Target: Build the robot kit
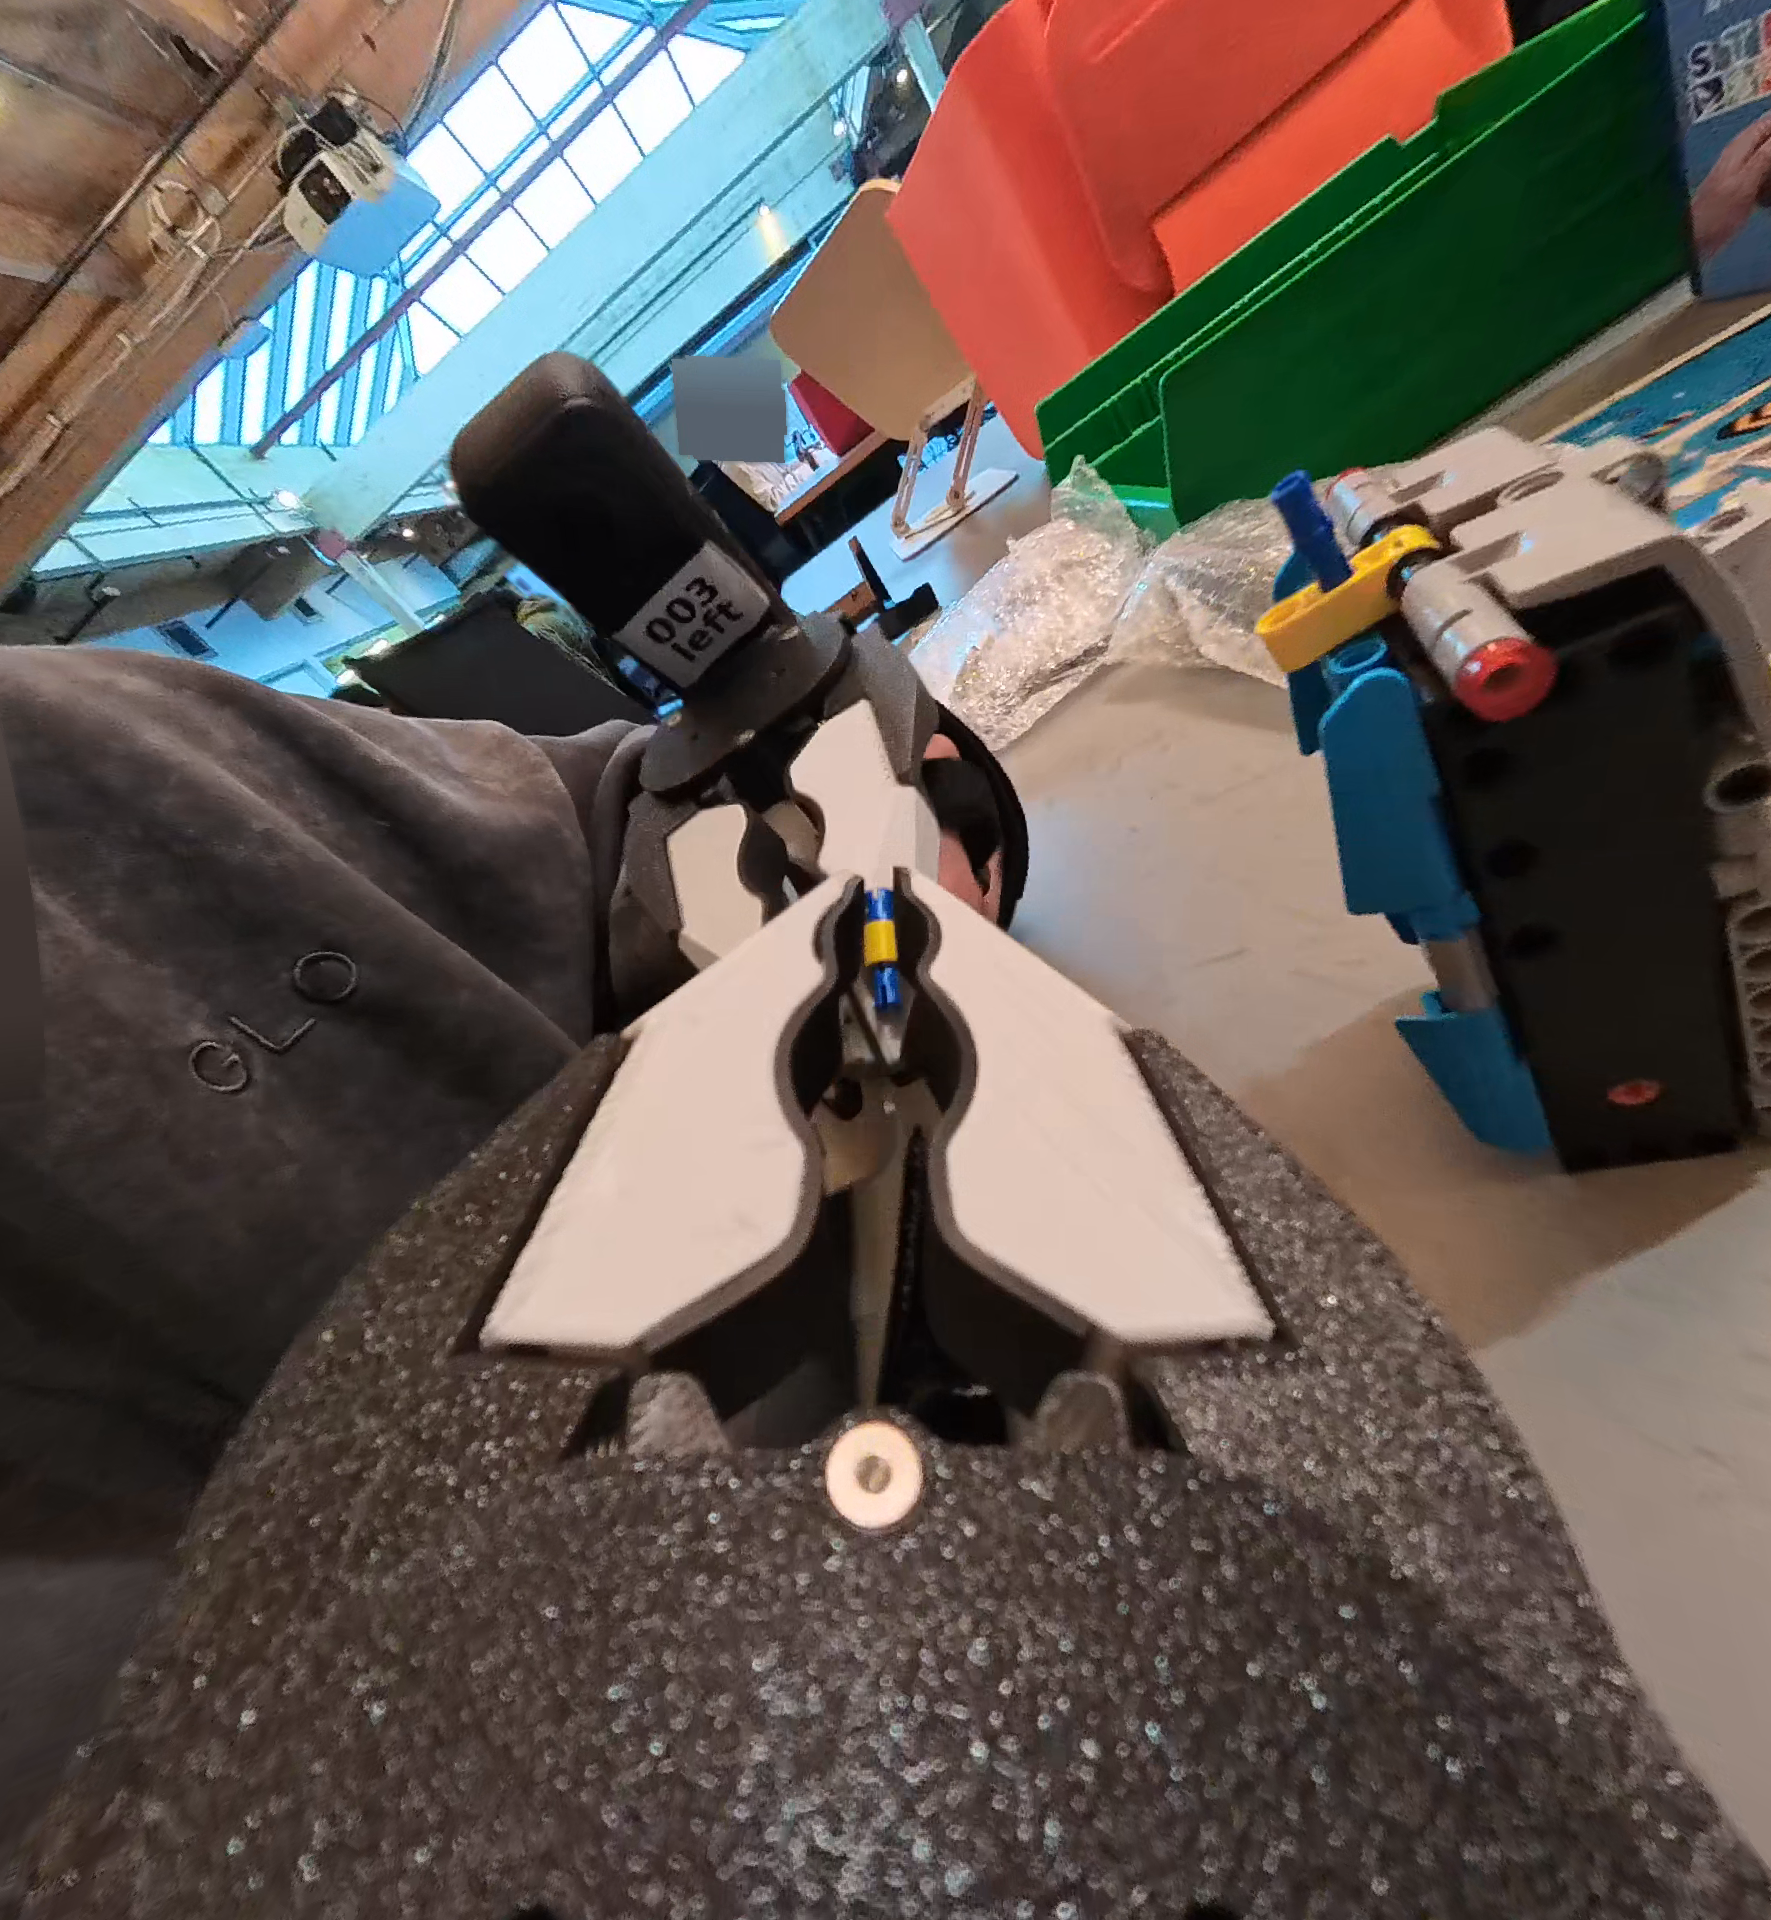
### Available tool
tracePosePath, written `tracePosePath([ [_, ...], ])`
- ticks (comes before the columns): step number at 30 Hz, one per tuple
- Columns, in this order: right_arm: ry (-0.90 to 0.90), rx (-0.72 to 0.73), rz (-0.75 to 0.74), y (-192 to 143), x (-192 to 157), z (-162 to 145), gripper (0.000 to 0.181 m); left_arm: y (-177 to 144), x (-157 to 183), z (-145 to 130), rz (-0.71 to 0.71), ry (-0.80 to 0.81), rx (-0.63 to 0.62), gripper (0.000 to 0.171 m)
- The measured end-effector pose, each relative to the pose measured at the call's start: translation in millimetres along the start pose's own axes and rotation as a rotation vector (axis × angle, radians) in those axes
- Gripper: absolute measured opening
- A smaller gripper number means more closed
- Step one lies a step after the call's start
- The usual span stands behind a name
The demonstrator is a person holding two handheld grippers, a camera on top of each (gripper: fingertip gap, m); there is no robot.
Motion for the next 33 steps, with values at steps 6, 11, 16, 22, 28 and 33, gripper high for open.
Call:
tracePosePath([
  [6, 0.0, -0.003, 0.008, -3, -1, -1, 0.0, -4, -5, 1, 0.024, 0.004, 0.005, 0.006],
  [11, 0.054, 0.063, -0.014, -6, 3, 7, 0.0, 2, -2, -4, -0.008, -0.004, -0.035, 0.006],
  [16, -0.121, -0.075, -0.229, -24, 23, 17, 0.0, 1, 6, -24, -0.026, 0.127, -0.19, 0.006],
  [22, -0.379, -0.547, -0.331, -28, 36, -39, 0.029, -43, -17, -51, -0.098, 0.1, -0.496, 0.006],
  [28, -0.492, -0.652, -0.136, -1, 11, -66, 0.032, -41, -35, -74, -0.063, 0.019, -0.578, 0.006],
  [33, -0.512, -0.723, -0.166, 11, 16, -78, 0.028, -42, -39, -74, -0.047, 0.028, -0.567, 0.006],
])
Point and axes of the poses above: each gripper's, where its closed fingertips meet, y out along the fingers, z out of its top, x = y × z across the jaws, the point moved 3 cm from there along -y, back along the fingers, and after that the axes turned 14 degrees about -y, right-handed, at the moved point
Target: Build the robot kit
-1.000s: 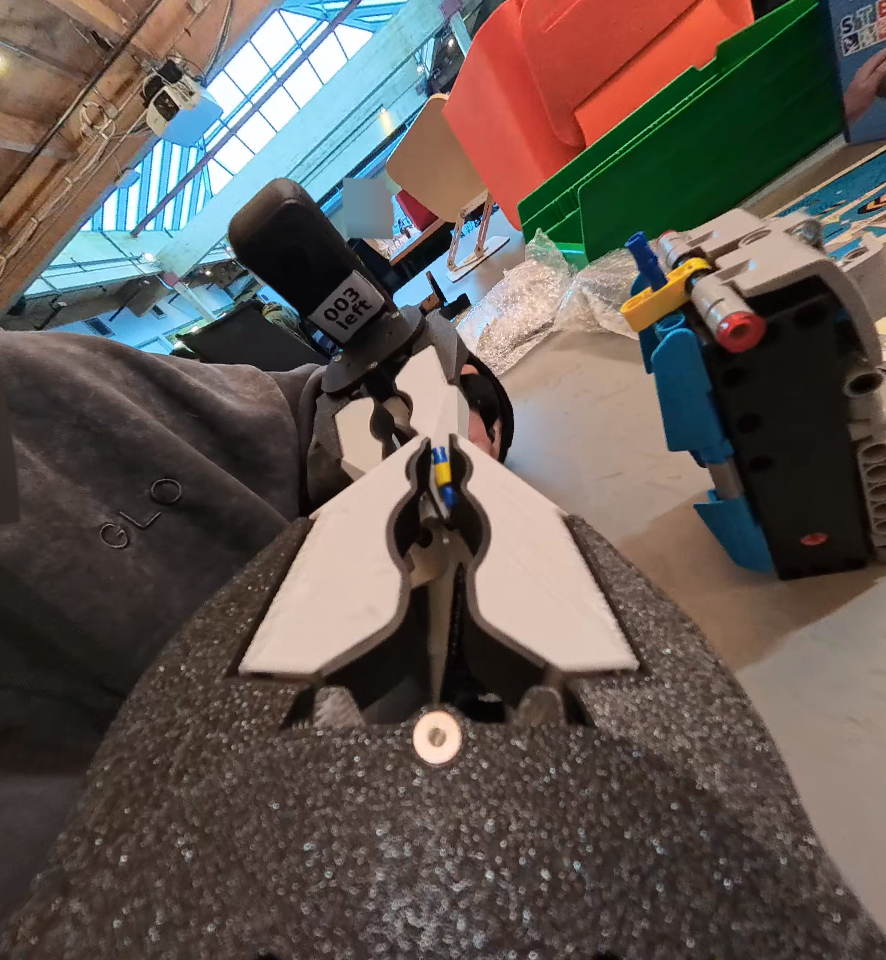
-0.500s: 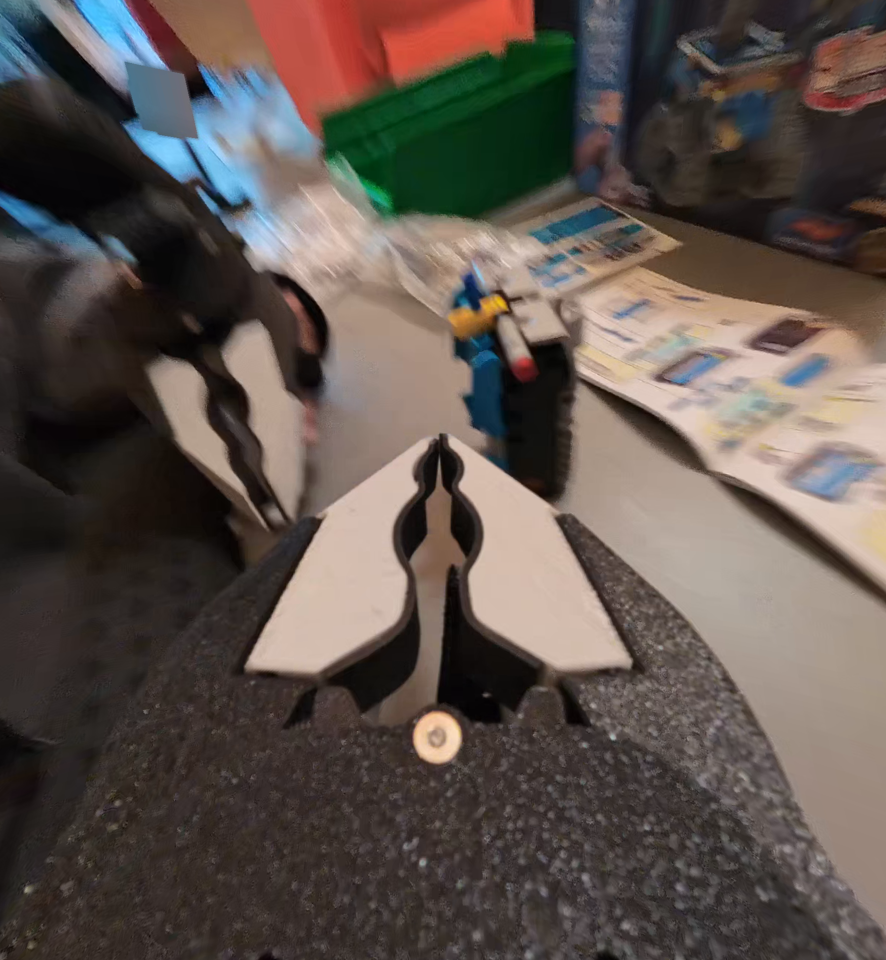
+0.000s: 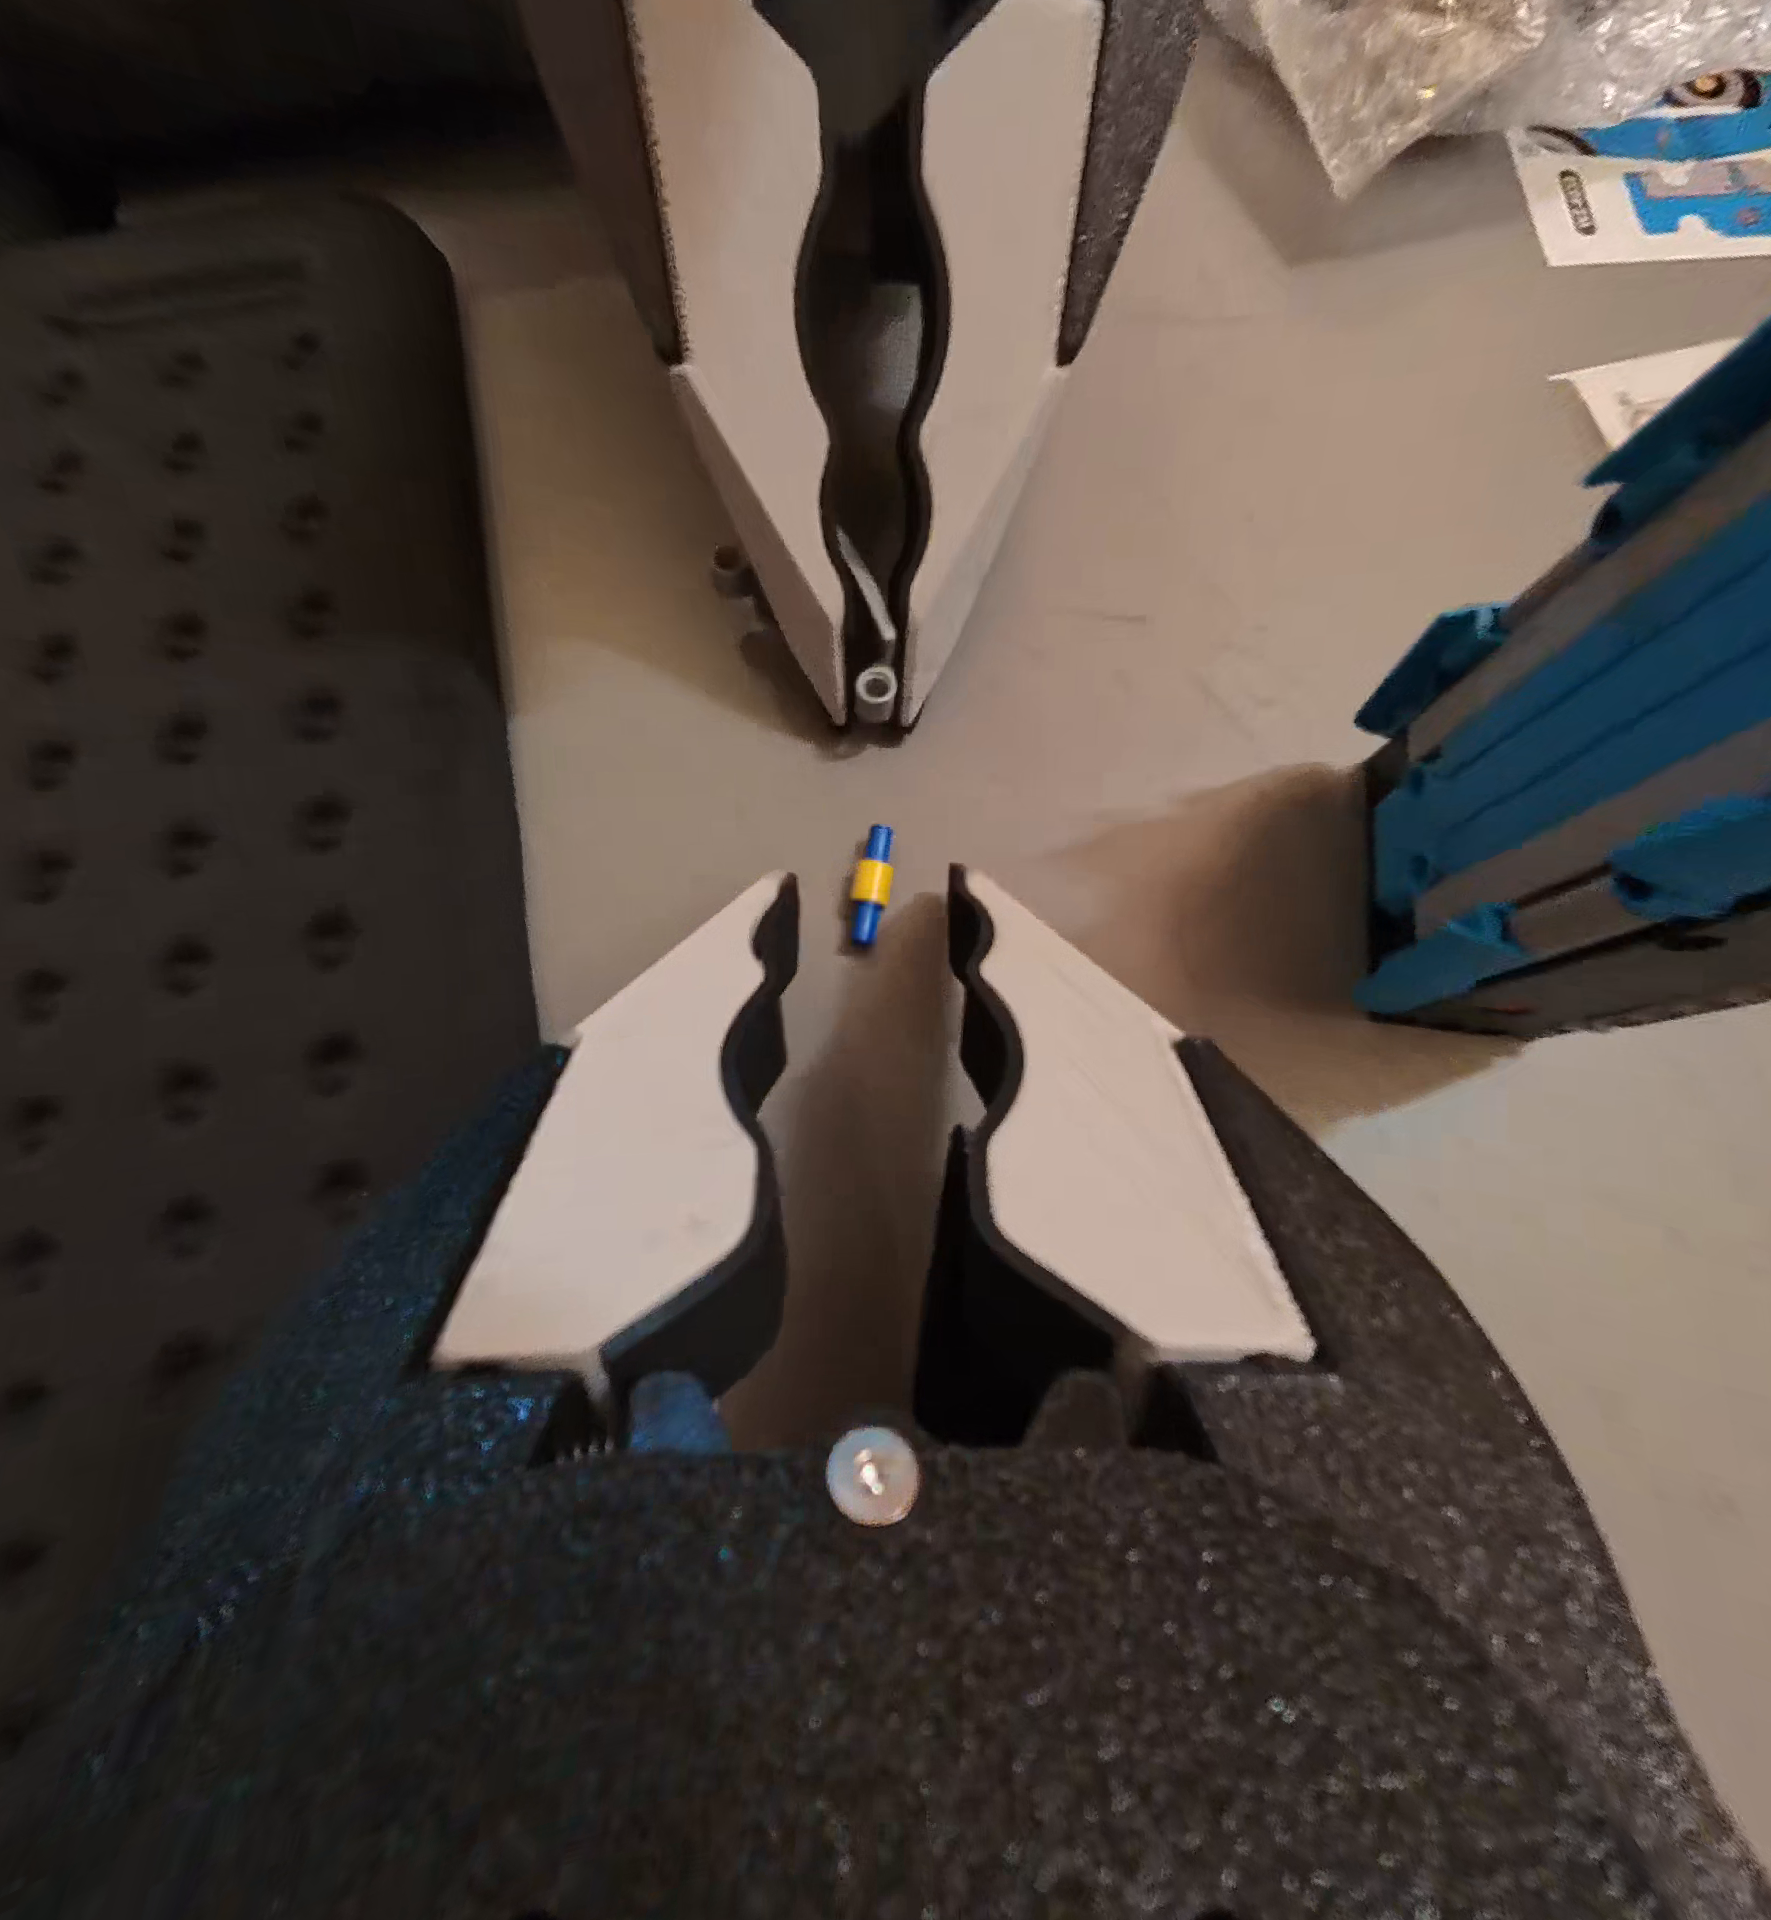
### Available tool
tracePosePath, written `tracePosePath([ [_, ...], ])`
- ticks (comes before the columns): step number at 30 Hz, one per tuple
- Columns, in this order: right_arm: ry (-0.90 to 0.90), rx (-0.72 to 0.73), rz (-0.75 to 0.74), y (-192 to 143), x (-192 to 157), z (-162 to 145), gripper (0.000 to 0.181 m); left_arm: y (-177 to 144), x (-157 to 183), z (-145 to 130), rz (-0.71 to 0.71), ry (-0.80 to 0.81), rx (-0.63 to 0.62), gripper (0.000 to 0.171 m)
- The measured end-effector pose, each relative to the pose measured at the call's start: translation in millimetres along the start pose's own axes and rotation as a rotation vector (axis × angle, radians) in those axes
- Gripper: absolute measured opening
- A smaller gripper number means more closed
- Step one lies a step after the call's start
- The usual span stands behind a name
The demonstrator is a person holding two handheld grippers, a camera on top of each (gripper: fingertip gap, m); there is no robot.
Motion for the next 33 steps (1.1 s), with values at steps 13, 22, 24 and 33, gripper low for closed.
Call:
tracePosePath([
  [13, 0.297, 0.37, 0.262, -30, -1, 23, 0.007, -12, 34, 39, 0.192, 0.409, 0.244, 0.021],
  [22, 0.363, 0.451, 0.318, -36, -1, 28, 0.007, -21, 23, 61, 0.355, 0.392, 0.397, 0.014],
  [24, 0.341, 0.429, 0.314, -31, -5, 30, 0.007, -25, 27, 64, 0.291, 0.342, 0.436, 0.013],
  [33, 0.401, 0.61, 0.244, -53, 23, 42, 0.007, -27, 22, 59, 0.204, 0.261, 0.403, 0.0],
])
Point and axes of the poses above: each gripper's, where its closed fingertips meet, y out along the fingers, z out of its top, x = y × z across the jaws, the point moved 3 cm from there along -y, back along the fingers, and after that the axes turned 14 degrees about -y, right-handed, at the moved point
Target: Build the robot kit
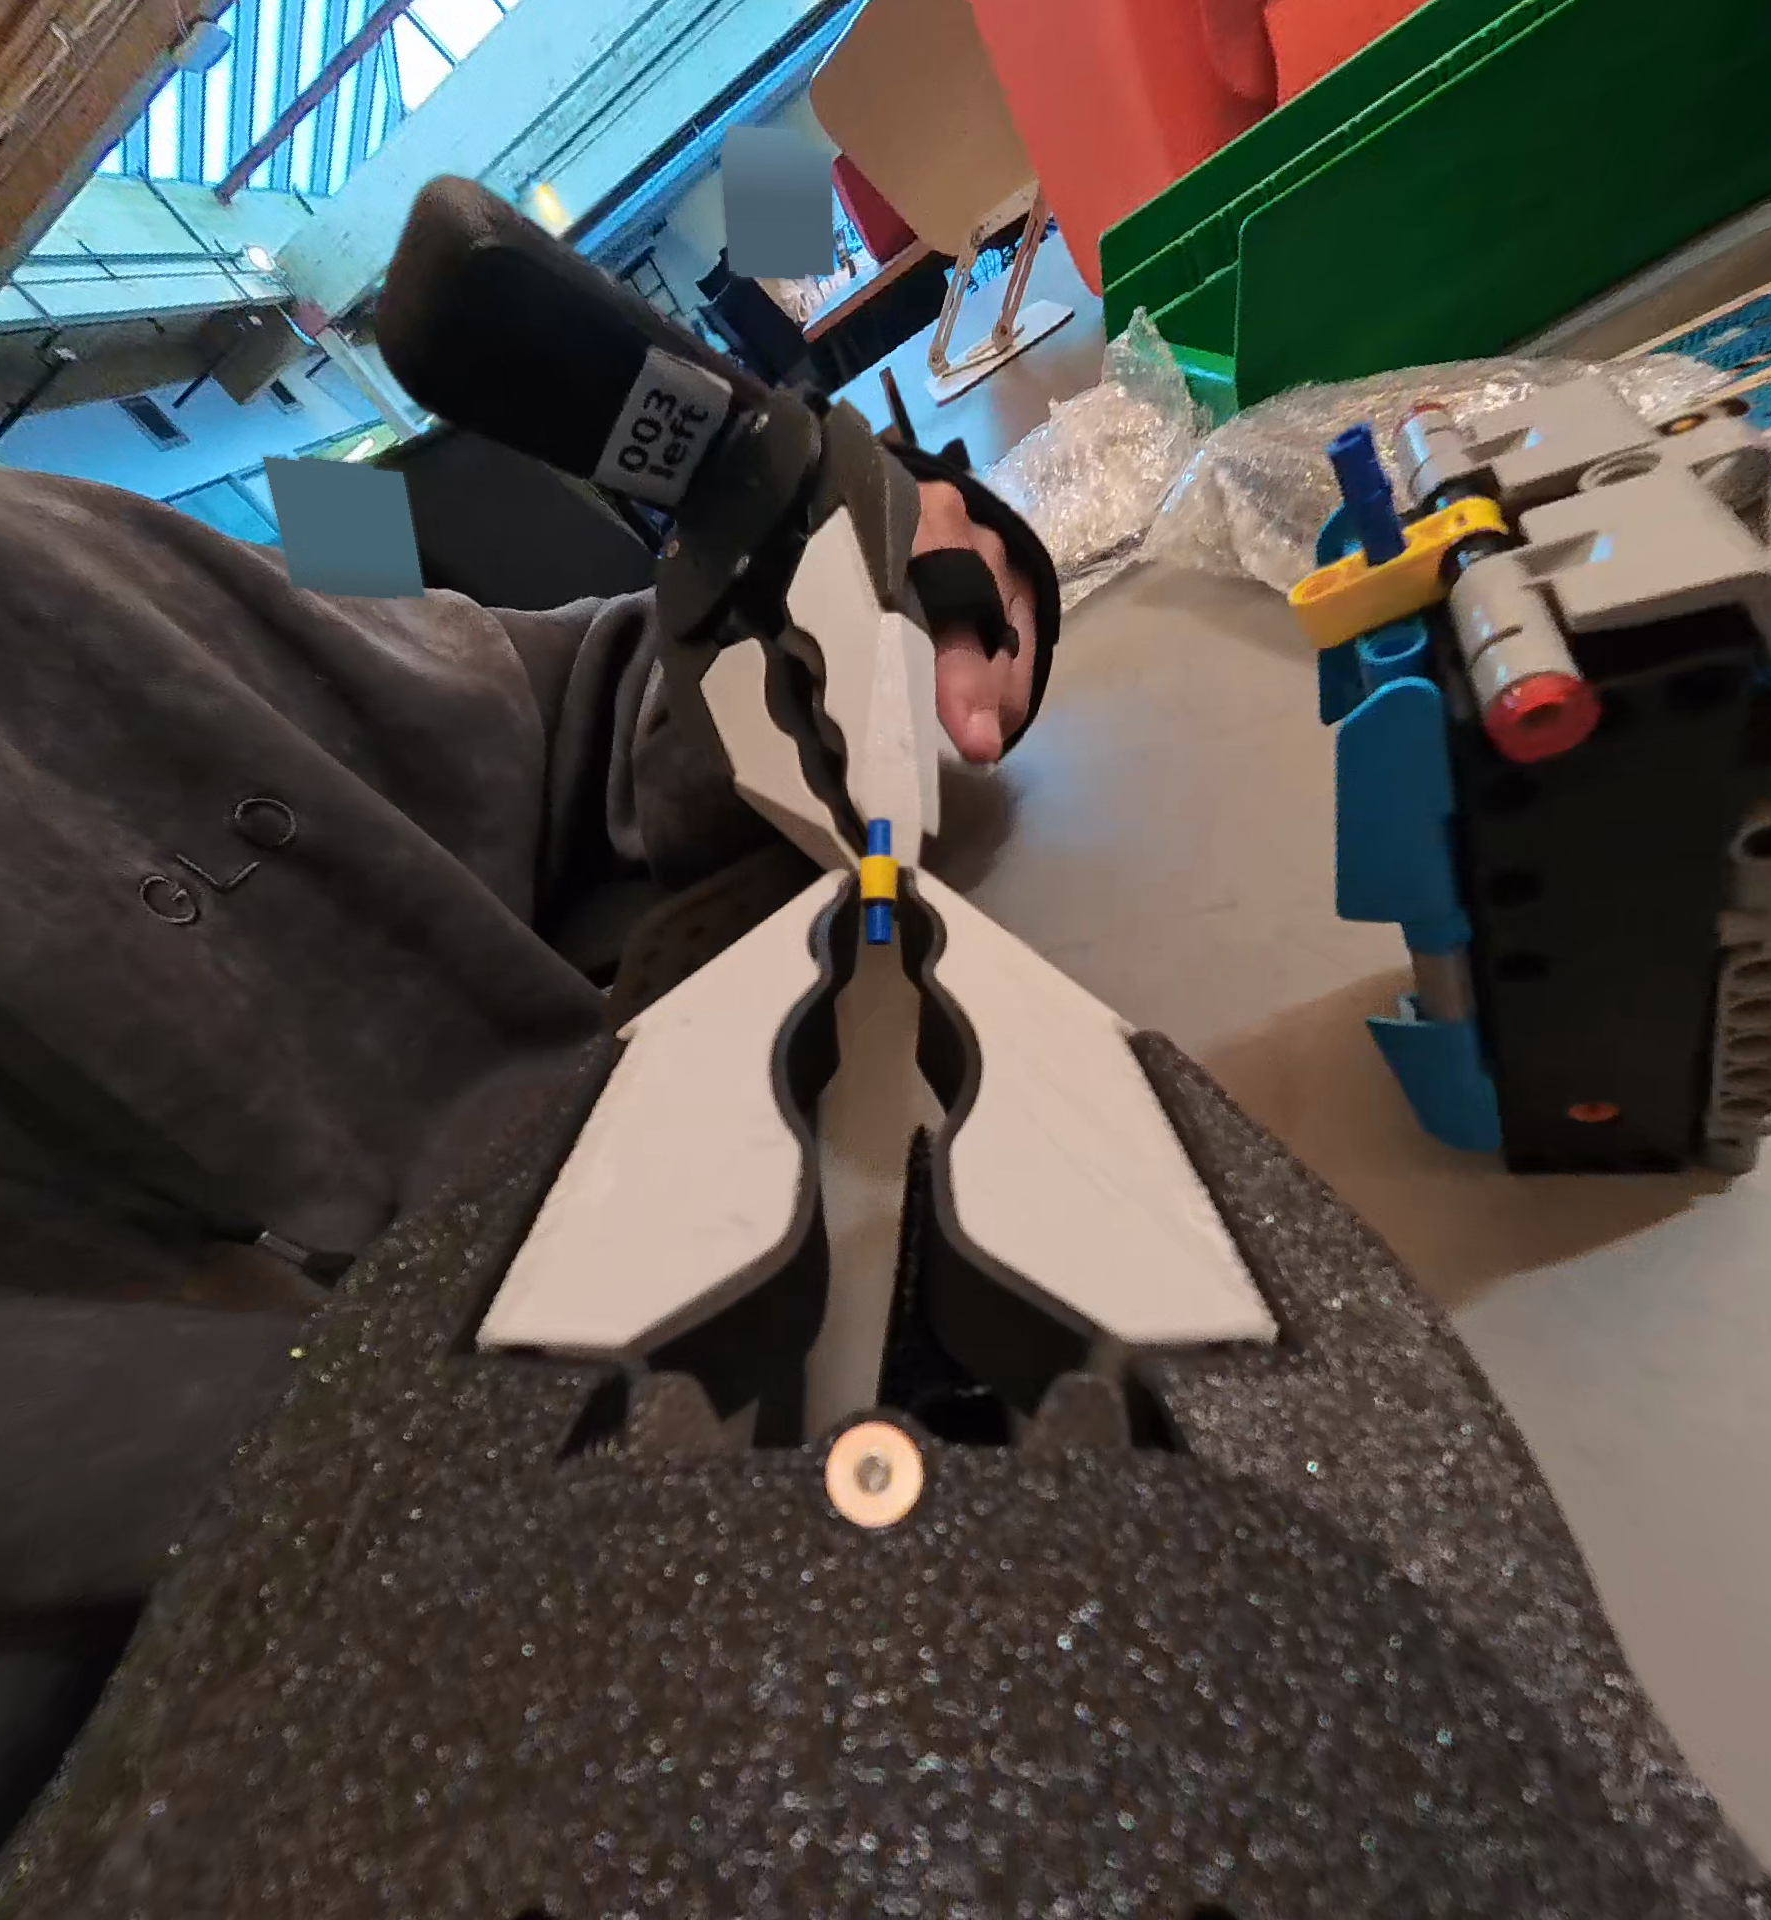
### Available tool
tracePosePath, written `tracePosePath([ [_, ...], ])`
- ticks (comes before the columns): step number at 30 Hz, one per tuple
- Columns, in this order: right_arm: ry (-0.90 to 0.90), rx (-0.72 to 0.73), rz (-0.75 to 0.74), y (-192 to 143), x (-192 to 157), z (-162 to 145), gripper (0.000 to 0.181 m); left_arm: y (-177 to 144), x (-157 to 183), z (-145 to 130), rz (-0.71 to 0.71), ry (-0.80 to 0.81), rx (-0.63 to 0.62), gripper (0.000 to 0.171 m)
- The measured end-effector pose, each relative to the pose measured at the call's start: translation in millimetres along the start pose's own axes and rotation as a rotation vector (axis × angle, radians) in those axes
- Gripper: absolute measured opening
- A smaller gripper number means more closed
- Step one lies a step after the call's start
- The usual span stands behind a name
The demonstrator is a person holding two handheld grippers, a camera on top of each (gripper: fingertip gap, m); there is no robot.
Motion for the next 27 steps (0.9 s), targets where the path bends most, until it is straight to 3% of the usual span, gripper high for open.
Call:
tracePosePath([
  [5, -0.007, -0.053, 0.002, 10, -1, -7, 0.007, -4, -5, 12, 0.011, -0.063, 0.094, 0.0],
  [10, -0.063, -0.124, -0.045, 16, 1, -14, 0.007, 5, -4, 8, 0.047, -0.046, 0.08, 0.0],
  [14, -0.002, -0.056, -0.02, 11, 3, -6, 0.007, -5, -11, 14, 0.067, -0.05, 0.125, 0.0],
  [19, 0.124, 0.084, 0.035, -3, 5, 6, 0.007, -7, -3, 18, 0.03, 0.004, 0.15, 0.022],
  [27, 0.154, 0.095, 0.073, 2, -1, 6, 0.007, 1, -1, 17, 0.186, 0.178, 0.134, 0.007],
])
Point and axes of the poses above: each gripper's, where its closed fingertips meet, y out along the fingers, z out of its top, x = y × z across the jaws, the point moved 3 cm from there along -y, back along the fingers, and after that the axes turned 14 degrees about -y, right-handed, at the moved point
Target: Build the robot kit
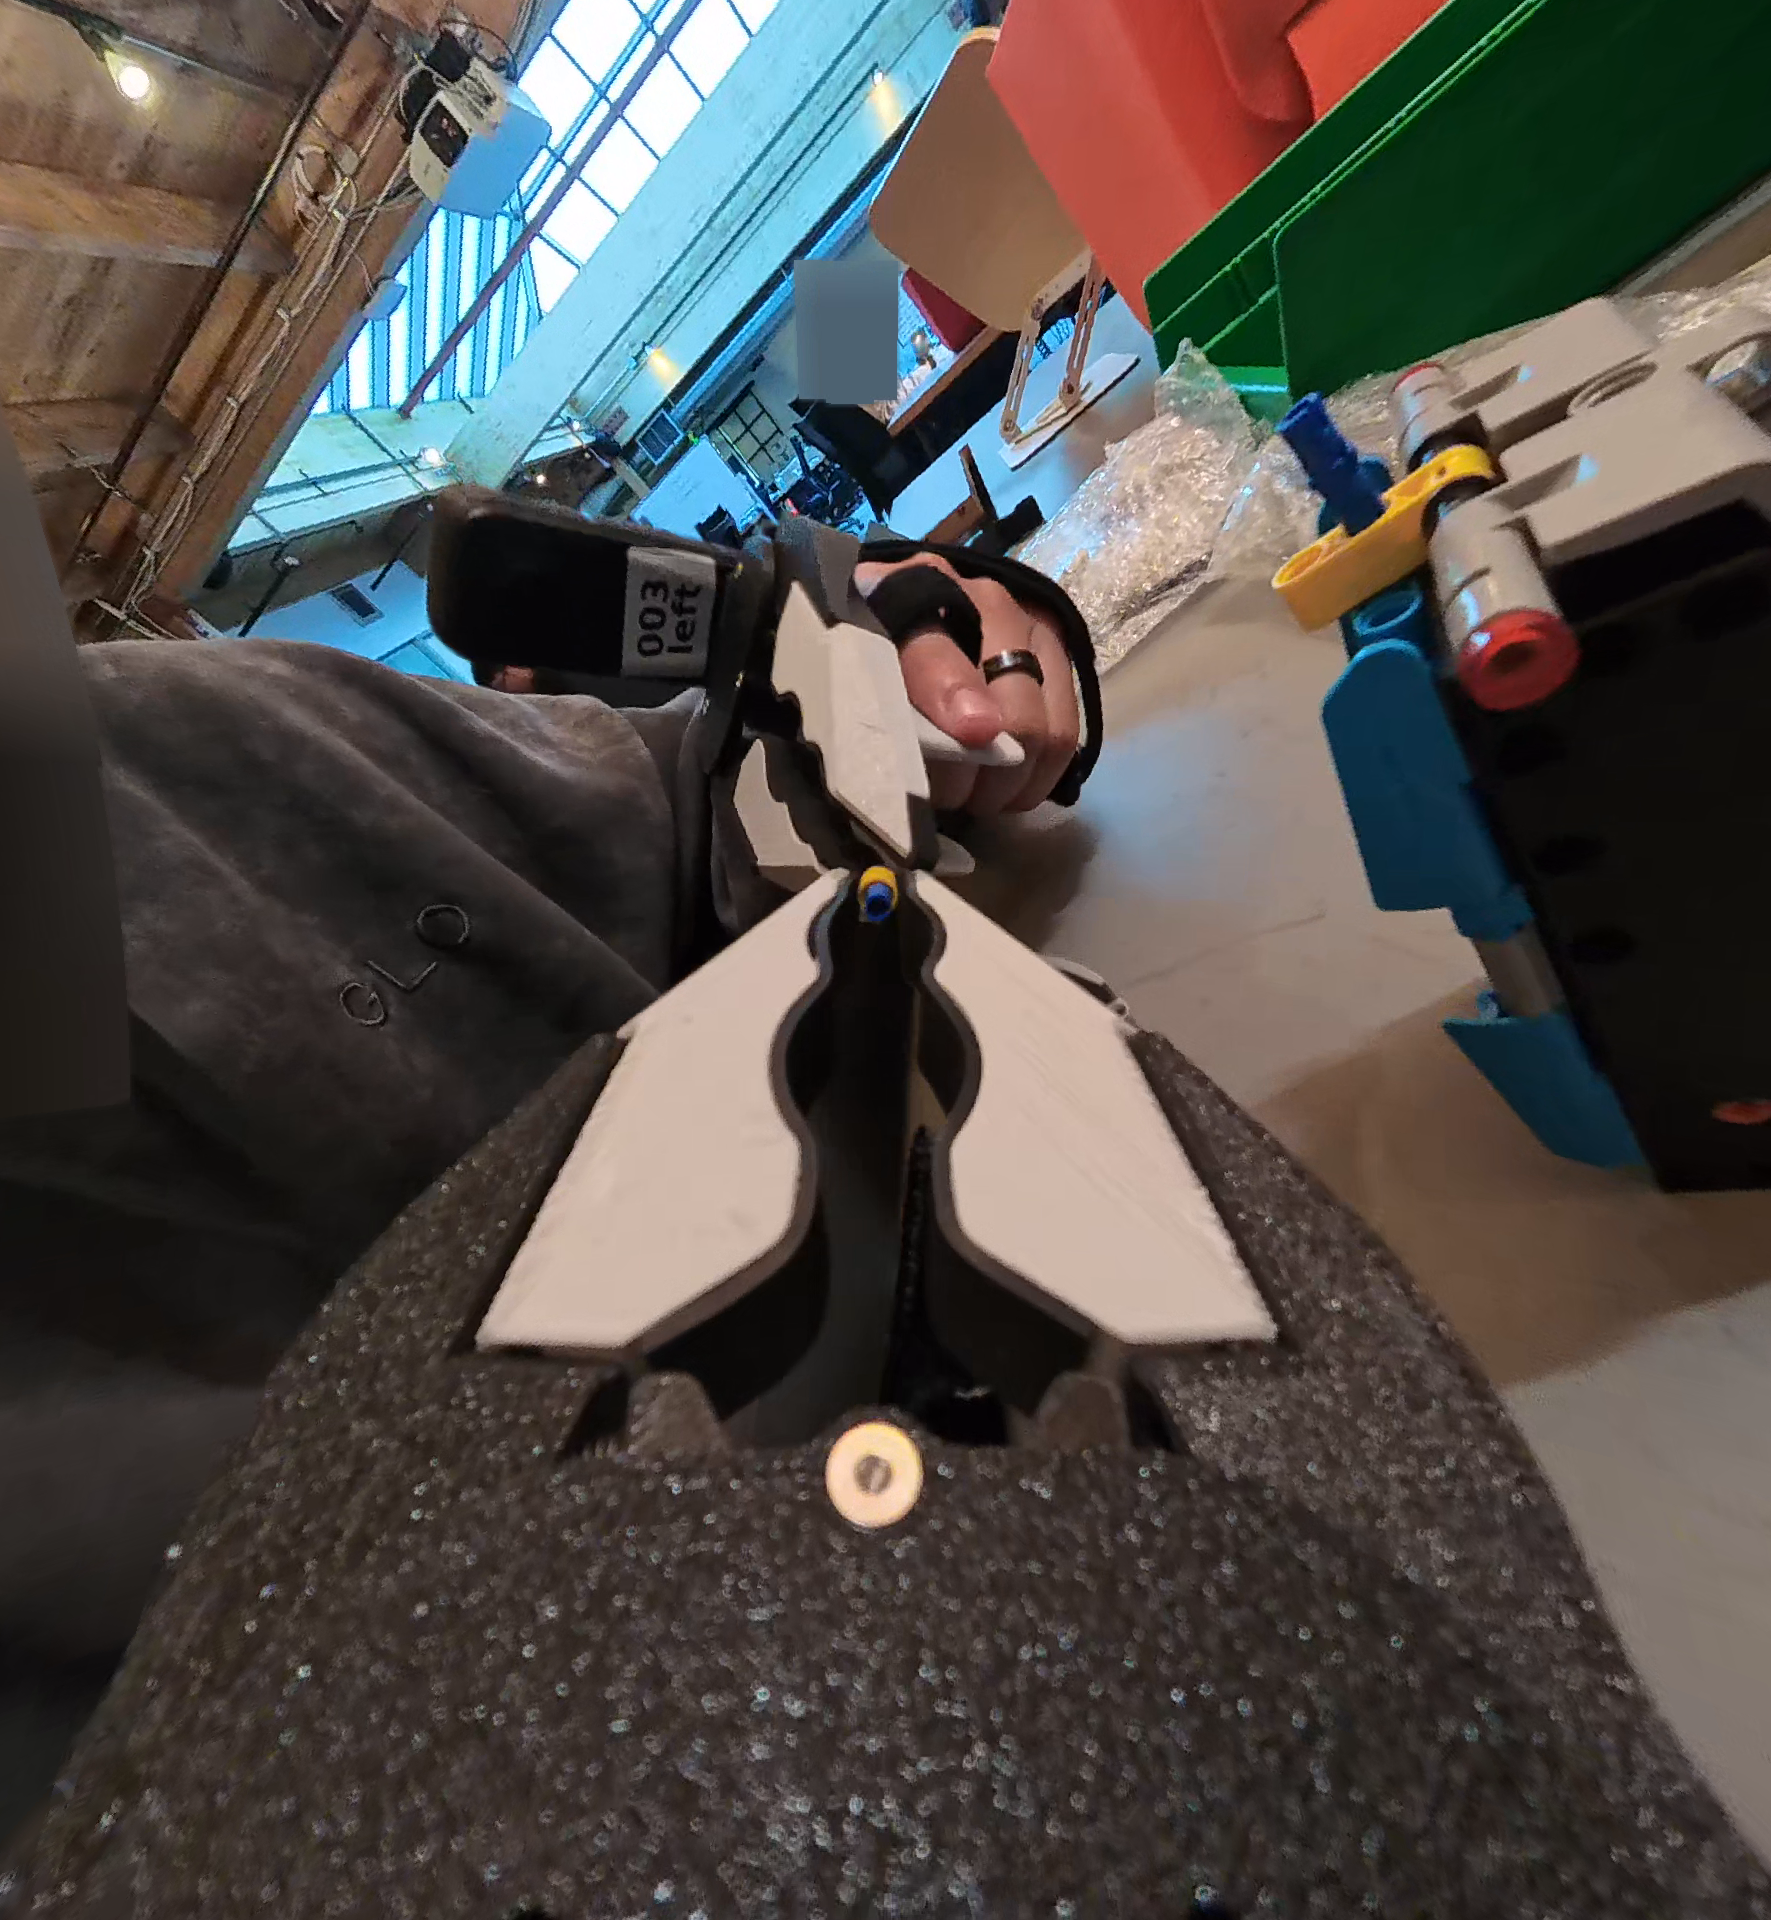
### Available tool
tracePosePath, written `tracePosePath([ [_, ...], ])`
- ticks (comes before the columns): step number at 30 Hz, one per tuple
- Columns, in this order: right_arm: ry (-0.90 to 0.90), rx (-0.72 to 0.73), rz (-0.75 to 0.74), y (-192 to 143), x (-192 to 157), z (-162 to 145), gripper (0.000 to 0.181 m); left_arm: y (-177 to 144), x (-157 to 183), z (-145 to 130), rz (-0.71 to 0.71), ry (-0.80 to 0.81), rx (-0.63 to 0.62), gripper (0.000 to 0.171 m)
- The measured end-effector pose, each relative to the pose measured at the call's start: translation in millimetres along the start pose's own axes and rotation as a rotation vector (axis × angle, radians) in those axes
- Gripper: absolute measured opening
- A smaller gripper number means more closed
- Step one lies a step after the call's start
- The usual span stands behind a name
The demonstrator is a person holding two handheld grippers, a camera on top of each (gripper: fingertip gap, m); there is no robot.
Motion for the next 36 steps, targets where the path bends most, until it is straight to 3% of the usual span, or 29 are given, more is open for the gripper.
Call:
tracePosePath([
  [16, 0.131, 0.087, 0.03, -7, 3, 3, 0.006, 6, 1, 2, 0.282, 0.412, -0.039, 0.004],
  [18, 0.081, 0.055, -0.023, -7, 5, 1, 0.007, 4, -2, -3, 0.221, 0.332, -0.062, 0.003],
  [20, -0.013, -0.009, -0.135, -13, 13, -2, 0.006, 1, -14, -16, 0.088, 0.067, -0.166, 0.003],
  [22, -0.173, -0.179, -0.311, -22, 26, -16, 0.006, -5, -25, -26, -0.036, -0.221, -0.244, 0.025],
  [24, -0.34, -0.355, -0.43, -27, 33, -29, 0.006, -12, -9, -31, -0.255, -0.393, -0.297, 0.026],
  [27, -0.414, -0.501, -0.442, -19, 34, -47, 0.007, -13, -7, -50, -0.239, -0.291, -0.429, 0.023],
  [32, -0.341, -0.434, -0.435, -20, 39, -41, 0.007, -13, -2, -62, -0.335, -0.195, -0.721, 0.018],
  [36, -0.291, -0.371, -0.416, -23, 38, -35, 0.007, -5, -4, -55, -0.321, -0.198, -0.856, 0.019],
])
Point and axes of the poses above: each gripper's, where its closed fingertips meet, y out along the fingers, z out of its top, x = y × z across the jaws, the point moved 3 cm from there along -y, back along the fingers, and after that the axes turned 14 degrees about -y, right-handed, at the moved point
